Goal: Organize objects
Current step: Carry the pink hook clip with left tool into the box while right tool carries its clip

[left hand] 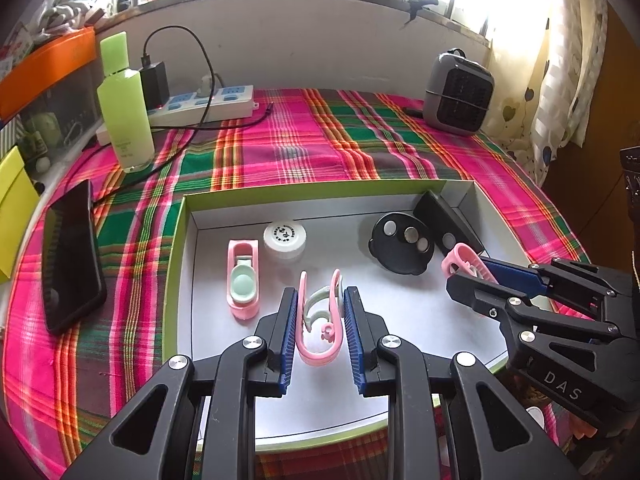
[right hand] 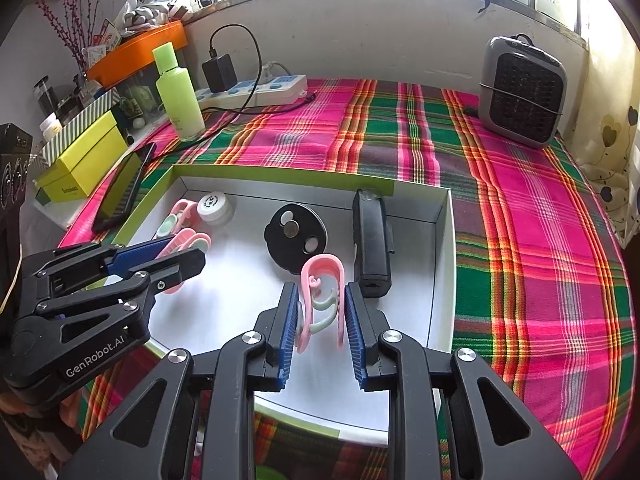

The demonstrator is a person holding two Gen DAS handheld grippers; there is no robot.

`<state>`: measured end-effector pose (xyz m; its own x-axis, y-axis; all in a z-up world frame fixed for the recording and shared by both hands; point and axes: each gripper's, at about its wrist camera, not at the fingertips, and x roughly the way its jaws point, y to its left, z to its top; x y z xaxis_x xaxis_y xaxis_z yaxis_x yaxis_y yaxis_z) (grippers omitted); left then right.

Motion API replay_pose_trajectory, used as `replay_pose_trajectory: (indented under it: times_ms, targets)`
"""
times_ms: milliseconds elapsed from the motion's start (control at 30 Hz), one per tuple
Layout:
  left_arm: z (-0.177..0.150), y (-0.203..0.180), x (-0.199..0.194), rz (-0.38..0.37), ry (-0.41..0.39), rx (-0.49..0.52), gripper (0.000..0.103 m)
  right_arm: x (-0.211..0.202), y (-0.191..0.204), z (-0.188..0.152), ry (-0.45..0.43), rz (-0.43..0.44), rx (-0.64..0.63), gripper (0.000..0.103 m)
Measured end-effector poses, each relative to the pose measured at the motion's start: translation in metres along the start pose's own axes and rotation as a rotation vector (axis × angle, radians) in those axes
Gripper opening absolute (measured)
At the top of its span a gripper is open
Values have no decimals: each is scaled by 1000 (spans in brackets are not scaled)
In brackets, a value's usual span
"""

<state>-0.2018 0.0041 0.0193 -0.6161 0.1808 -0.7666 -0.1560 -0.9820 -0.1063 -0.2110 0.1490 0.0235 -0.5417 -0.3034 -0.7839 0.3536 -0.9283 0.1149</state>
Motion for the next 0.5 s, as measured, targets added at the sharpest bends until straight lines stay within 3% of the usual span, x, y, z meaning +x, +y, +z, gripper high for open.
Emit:
replay_pose_trajectory:
  times_ms: [500]
  targets:
    - [-2, -4, 8, 28, 3, 25, 21, 16, 2, 0, 23, -5, -18, 25]
